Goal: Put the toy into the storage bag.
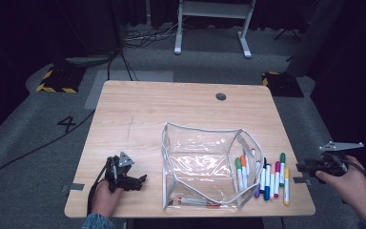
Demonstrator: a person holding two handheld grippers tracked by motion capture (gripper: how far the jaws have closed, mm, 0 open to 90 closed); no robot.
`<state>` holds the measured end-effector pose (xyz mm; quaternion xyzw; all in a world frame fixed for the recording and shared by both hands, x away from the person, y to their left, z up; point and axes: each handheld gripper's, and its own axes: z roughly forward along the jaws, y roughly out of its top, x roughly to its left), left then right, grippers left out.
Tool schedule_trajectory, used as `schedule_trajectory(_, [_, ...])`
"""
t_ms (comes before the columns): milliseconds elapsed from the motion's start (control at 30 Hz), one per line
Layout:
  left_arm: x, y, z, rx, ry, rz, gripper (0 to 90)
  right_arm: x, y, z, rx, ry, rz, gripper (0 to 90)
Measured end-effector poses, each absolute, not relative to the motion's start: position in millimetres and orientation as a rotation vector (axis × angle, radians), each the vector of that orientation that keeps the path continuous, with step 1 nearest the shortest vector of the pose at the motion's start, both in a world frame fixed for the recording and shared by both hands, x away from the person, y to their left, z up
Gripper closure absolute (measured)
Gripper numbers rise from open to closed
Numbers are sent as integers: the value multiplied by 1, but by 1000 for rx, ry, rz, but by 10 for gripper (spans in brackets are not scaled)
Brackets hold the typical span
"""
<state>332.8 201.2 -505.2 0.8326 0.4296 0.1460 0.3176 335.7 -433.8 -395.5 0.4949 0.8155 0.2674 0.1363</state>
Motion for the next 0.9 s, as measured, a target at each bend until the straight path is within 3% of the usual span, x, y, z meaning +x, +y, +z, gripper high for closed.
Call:
schedule_trajectory(533, [333,201,-505,2187,1131,386,0,323,-425,-463,1536,2433,701,517])
schedule_trajectory(667, [333,201,-505,2191,1131,384,0,322,-427,-464,1528,2413,638,549])
schedule_trajectory(900, [333,201,-505,2191,1131,384,0,319,-436,-465,1620,2357,564,686])
